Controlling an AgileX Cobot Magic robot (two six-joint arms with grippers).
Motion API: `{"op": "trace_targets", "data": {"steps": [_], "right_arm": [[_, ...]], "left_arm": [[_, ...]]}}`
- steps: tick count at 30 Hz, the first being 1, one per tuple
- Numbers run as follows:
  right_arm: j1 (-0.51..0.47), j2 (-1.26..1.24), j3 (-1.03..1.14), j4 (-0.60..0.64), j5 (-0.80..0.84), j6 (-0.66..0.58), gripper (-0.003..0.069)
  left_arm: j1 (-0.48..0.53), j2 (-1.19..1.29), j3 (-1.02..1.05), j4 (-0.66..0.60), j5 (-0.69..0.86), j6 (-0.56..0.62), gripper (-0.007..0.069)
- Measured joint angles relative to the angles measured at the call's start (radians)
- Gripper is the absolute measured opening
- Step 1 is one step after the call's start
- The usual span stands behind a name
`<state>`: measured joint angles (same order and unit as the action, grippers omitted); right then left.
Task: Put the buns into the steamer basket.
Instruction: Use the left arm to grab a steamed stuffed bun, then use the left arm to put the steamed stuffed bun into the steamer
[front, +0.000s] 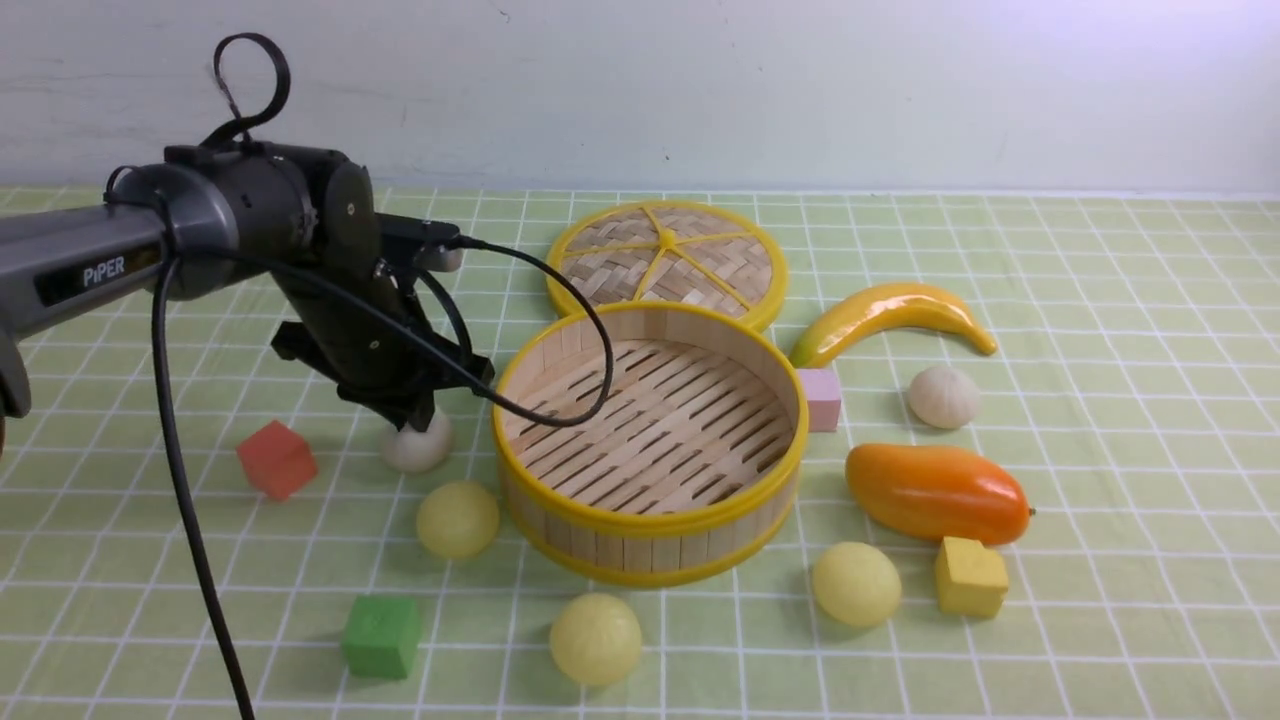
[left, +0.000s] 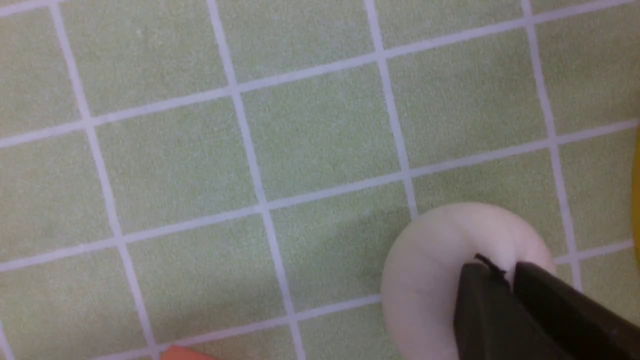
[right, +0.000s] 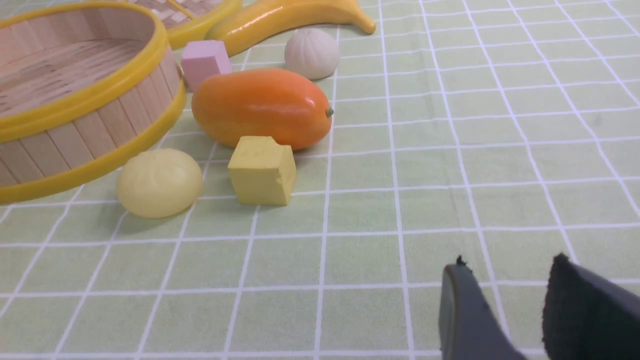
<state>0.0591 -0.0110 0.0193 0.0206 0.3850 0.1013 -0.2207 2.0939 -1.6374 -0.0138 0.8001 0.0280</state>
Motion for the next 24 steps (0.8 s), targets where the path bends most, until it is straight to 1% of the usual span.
{"op": "trace_targets", "data": {"steps": [2,5,8,9,11,12,14,20,23,24], "right_arm": [[0.0,0.0,0.0,0.0,0.0,0.0,0.0239],[0.0,0.0,0.0,0.0,0.0,0.0,0.0239],[0.0,0.0,0.0,0.0,0.0,0.0,0.0239],[0.0,0.0,0.0,0.0,0.0,0.0,0.0239],[0.0,0.0,0.0,0.0,0.0,0.0,0.0239],[0.0,0.0,0.0,0.0,0.0,0.0,0.0239],[0.0,0.0,0.0,0.0,0.0,0.0,0.0239],[0.0,0.0,0.0,0.0,0.0,0.0,0.0239],[0.0,0.0,0.0,0.0,0.0,0.0,0.0239],[0.0,0.0,0.0,0.0,0.0,0.0,0.0239]], "left_arm": [[0.0,-0.013,-0.011,0.0,0.027,0.0,-0.0013],[-0.007,-0.048,-0.027,0.0,0.062,0.0,-0.0013],[-0.048,-0.119,-0.056,0.004,0.08,0.009,-0.0013],[-0.092,-0.153,-0.07,0.002,0.074,0.029,-0.0013],[-0.123,-0.165,-0.076,0.0,0.061,0.041,-0.0013],[-0.162,-0.166,-0.079,-0.01,0.033,0.049,-0.0013],[-0.196,-0.149,-0.079,-0.012,-0.002,0.051,-0.0013],[-0.215,-0.059,-0.078,0.014,-0.093,0.051,-0.0013],[-0.215,-0.014,-0.077,0.044,-0.118,0.051,0.0017],[-0.214,-0.004,-0.077,0.05,-0.119,0.051,0.0041]]}}
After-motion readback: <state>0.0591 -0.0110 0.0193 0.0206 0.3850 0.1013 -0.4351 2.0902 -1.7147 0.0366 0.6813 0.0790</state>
